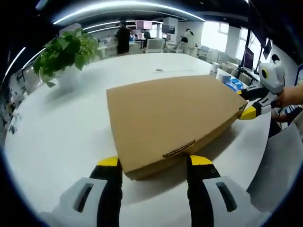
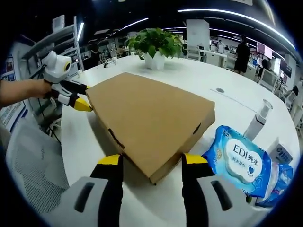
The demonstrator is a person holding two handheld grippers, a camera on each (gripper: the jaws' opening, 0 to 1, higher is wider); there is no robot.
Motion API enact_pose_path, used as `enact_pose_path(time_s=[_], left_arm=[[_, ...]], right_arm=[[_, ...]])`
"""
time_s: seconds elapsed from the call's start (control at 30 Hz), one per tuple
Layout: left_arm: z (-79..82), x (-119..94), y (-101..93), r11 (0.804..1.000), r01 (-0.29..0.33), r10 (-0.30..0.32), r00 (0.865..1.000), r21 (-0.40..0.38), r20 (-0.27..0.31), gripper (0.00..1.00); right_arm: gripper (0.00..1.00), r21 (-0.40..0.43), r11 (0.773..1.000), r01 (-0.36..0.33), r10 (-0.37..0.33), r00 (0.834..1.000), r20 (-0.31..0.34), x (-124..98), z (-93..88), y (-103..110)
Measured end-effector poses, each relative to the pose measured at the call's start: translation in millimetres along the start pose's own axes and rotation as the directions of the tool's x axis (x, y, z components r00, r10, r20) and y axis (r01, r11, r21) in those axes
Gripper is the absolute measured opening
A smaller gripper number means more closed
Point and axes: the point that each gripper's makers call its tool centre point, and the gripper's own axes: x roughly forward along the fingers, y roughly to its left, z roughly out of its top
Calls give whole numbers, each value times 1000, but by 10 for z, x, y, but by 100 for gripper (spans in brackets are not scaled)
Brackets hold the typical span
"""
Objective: Operate the shoe box by opening the lid, removing the specified soft item, and placing it in the target area until the item is outside and the box remains undamaged.
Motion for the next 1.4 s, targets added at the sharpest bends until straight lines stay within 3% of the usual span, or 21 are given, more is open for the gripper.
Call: enact_pose_path(time_s=[0.77,1.23,1.4], left_arm=[[365,370,167,1000,-3,3,1000,-5,-9,54],[398,414,197,1000,-7,7,1000,6,-11,55],[434,350,222,998,-38,38,999,51,4,70]], right_arm=[[46,-17,1000,2,-2,1000,-1,243,238,-458],[47,-26,999,19,-19,1000,-12,256,255,-526],[46,-67,997,42,-41,999,11,171,279,-533]])
